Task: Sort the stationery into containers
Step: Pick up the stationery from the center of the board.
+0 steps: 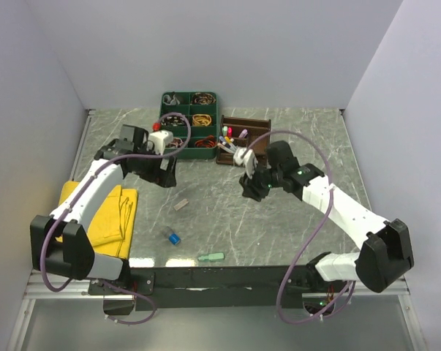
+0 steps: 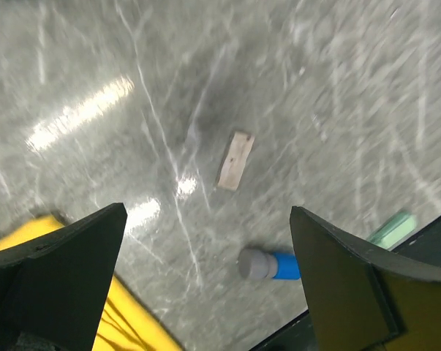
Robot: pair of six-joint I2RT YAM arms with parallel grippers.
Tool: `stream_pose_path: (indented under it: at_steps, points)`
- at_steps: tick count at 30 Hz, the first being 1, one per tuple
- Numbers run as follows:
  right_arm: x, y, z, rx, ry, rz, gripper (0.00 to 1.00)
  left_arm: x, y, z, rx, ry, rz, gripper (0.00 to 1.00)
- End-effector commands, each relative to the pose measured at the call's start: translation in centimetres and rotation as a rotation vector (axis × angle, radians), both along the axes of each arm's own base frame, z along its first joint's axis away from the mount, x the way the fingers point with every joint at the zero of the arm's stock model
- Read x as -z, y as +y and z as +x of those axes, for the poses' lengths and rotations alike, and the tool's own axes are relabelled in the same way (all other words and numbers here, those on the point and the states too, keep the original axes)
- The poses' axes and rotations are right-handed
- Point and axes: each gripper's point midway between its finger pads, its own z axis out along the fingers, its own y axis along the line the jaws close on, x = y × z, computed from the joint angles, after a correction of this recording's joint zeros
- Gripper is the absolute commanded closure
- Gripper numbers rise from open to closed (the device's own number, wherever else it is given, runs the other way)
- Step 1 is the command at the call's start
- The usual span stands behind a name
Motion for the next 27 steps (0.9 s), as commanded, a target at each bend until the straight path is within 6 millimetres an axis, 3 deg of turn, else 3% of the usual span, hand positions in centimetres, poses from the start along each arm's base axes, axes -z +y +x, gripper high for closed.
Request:
stream_pose_path:
  at_steps: [1, 3, 5, 6, 7, 8, 9, 10, 13, 18, 27]
  points:
    - [-1.5, 2.1, -2.3, -0.299, -0.176, 0.067, 0.52, 0.8, 1.2, 0.1, -0.026, -0.040, 0.078, 0.00]
    - [-2.5, 4.0, -1.8, -0.436, -0.293, 0.057, 0.53, -0.1, 1.6, 0.3, -0.074, -0.066, 0.040, 0.01]
    - [-0.5, 5.9, -2.1, -0.599, -0.265, 0.023, 0.53, -1.1, 3.2, 0.5, -0.177, -0.092, -0.026, 0.01]
    - [-0.6, 7.6, -0.7, -0.649, -0.263, 0.019, 0.52, -0.6, 4.3, 0.1, -0.223, -0.084, -0.061, 0.01]
    - [0.2, 8.0, -1.6, -0.713, -0.207, 0.002, 0.52, -2.6, 4.6, 0.4, -0.259, -0.165, -0.110, 0.00]
    - [0.5, 8.9, -1.3, -0.789, -0.236, -0.015, 0.52, -2.9, 4.8, 0.1, -0.262, -0.193, -0.120, 0.01]
    - [0.7, 11.1, -0.5, -0.846, -0.236, -0.022, 0.52, -2.5, 5.2, -0.3, -0.268, -0.210, -0.114, 0.01]
    - [1.5, 11.3, -0.8, -0.909, -0.215, -0.050, 0.52, -3.7, 5.3, -0.5, -0.267, -0.259, -0.117, 0.01]
    - [2.9, 14.2, 0.1, -1.015, -0.208, -0.087, 0.52, -3.9, 6.2, -1.0, -0.310, -0.252, -0.089, 0.01]
    - [5.8, 17.2, 1.8, -1.116, -0.228, -0.152, 0.53, -3.3, 7.0, -2.3, -0.366, -0.206, -0.092, 0.01]
    - [7.3, 21.1, 3.4, -1.159, -0.303, -0.178, 0.50, -4.6, 8.4, -2.3, -0.434, -0.229, -0.129, 0.01]
